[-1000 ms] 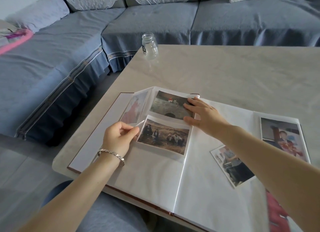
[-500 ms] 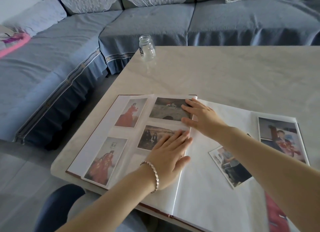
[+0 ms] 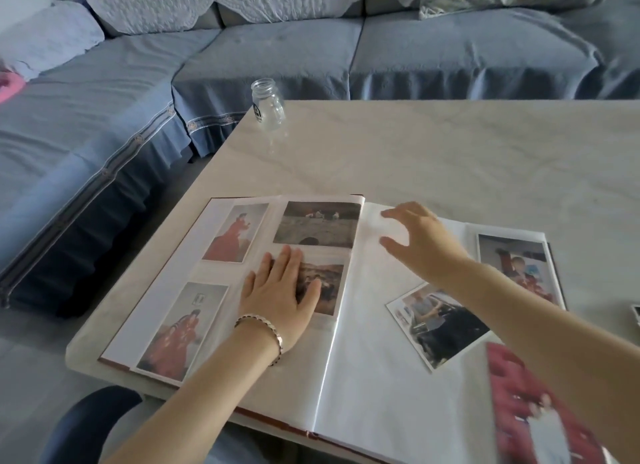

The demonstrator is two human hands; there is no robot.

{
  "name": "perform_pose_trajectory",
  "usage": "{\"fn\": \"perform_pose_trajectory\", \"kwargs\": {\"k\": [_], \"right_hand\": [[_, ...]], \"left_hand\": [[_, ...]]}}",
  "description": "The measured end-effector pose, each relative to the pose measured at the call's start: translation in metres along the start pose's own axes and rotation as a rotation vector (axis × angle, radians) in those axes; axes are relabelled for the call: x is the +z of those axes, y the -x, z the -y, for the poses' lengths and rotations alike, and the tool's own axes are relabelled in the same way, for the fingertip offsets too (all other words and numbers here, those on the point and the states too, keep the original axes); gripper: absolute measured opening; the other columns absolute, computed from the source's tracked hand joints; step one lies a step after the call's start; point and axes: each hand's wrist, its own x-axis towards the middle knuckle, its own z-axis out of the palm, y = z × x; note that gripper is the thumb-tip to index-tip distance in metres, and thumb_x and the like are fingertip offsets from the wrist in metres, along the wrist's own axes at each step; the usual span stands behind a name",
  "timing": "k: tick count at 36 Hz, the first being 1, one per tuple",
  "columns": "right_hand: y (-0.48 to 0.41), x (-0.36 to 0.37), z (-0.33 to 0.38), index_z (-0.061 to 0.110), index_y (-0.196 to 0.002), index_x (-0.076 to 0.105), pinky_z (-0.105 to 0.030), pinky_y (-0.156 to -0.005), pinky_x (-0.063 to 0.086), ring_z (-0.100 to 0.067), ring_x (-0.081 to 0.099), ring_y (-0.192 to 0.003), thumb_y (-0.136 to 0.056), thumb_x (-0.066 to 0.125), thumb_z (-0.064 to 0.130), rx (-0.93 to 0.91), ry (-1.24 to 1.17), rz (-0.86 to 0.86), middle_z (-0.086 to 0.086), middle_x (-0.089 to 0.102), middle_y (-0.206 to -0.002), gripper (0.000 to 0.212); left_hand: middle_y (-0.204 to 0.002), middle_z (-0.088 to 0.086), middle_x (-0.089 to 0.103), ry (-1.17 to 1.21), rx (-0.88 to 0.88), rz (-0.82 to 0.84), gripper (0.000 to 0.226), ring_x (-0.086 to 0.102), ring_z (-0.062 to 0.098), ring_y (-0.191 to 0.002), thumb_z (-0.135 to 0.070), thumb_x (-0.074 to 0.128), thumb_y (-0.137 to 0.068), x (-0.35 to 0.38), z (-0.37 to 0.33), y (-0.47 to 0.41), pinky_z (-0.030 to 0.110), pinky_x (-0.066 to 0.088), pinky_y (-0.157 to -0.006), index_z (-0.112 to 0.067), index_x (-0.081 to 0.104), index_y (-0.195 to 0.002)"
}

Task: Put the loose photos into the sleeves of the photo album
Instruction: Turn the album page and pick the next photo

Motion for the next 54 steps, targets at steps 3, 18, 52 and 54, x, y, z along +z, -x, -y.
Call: {"fn": "perform_pose_trajectory", "kwargs": {"k": [3,18,52,54], "right_hand": [[0.023,-0.024,-0.022,0.018,-0.135,0.044,-0.035,-0.096,0.041,-0.024,0.047,-0.116,-0.085,0.063,0.040,0.229,0.055,0.007,-0.008,0.046,-0.128,0.058],[0.090,-0.035,-0.059,0.013,-0.120,0.048,-0.031,-0.074,0.047,-0.022,0.056,-0.092,-0.074,0.074,0.045,0.466,0.175,0.207,-0.004,0.061,-0.101,0.062],[0.040,0.031,0.060,0.026,-0.142,0.037,-0.028,-0.115,0.014,-0.014,0.017,-0.143,-0.096,0.045,0.034,-0.141,-0.008,0.119,0.003,0.024,-0.154,0.047],[0.029,0.037,0.063,0.029,-0.144,0.031,-0.028,-0.115,0.008,-0.012,0.007,-0.144,-0.097,0.042,0.039,-0.112,0.074,0.186,0.004,0.016,-0.156,0.049]], "left_hand": [[-0.155,0.004,0.018,0.035,0.010,-0.128,0.055,0.014,0.026,-0.143,-0.044,0.023,-0.097,0.002,-0.003,-0.003,0.041,0.016,-0.116,-0.019,0.027,-0.145],[-0.090,-0.004,0.066,0.392,0.425,-0.371,0.022,0.054,0.005,-0.088,-0.015,0.051,-0.080,-0.002,-0.043,0.019,0.011,0.044,-0.075,-0.010,0.072,-0.085],[-0.140,-0.011,0.035,0.724,-0.135,-0.593,0.064,0.041,0.018,-0.130,0.003,0.054,-0.088,-0.036,0.094,0.055,0.028,0.043,-0.099,-0.019,0.029,-0.143],[-0.141,-0.009,0.037,0.644,-0.180,-0.621,0.063,0.041,0.015,-0.127,0.002,0.054,-0.089,-0.039,0.111,0.061,0.038,0.037,-0.105,-0.018,0.030,-0.143]]}}
